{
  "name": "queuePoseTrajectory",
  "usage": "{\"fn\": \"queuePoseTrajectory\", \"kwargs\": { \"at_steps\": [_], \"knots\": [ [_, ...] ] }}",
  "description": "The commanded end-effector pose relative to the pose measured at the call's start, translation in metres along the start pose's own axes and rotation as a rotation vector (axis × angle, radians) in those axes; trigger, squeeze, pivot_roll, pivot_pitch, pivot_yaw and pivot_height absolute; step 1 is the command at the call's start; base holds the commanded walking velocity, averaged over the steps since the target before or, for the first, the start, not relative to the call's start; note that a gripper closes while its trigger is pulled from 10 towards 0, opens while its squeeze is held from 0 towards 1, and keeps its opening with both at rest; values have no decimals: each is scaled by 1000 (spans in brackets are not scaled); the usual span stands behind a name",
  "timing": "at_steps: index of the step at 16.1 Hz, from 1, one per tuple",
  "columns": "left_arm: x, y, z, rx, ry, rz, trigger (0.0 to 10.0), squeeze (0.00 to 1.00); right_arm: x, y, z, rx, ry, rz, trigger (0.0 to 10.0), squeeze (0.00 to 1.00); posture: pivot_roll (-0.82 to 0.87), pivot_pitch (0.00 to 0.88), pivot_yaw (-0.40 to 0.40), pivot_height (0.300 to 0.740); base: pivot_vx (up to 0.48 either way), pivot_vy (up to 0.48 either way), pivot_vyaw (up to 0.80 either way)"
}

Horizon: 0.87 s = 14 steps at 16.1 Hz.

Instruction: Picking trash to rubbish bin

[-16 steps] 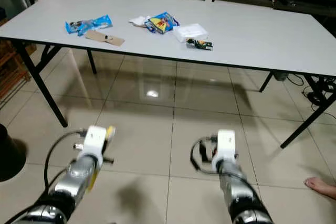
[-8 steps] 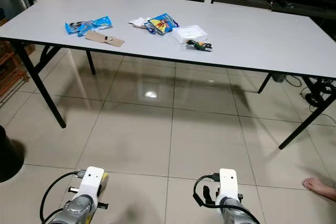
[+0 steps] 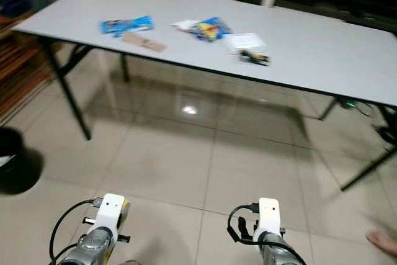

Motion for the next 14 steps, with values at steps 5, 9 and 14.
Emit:
{"fn": "queuePoseTrajectory", "kwargs": {
  "at_steps": [5,9,14],
  "knots": [
    [-7,-5,2,9,16,8,10000,0,-2,-4,1,-11,2,0,10000,0,-42,12,-114,740,0,0,800],
    [-7,-8,2,11,13,27,10000,0,-2,-6,1,-14,5,6,10000,0,-47,30,-115,740,0,0,800],
    [-10,-8,3,14,37,68,10000,0,-1,-3,1,-2,1,1,10000,0,-47,39,-115,740,0,0,800]
  ]
}}
Point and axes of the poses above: a point about 5 cm out from each wrist's last joint towards the gripper, its own z axis pointing back from the gripper into the wrist, its own x axis along the axis of the wrist's last joint, y = z × x, the point moved 1 cm from there along -z, pointing out of the wrist towards the gripper, and after that the axes turned 6 degrees about -z, right-handed, at the moved point
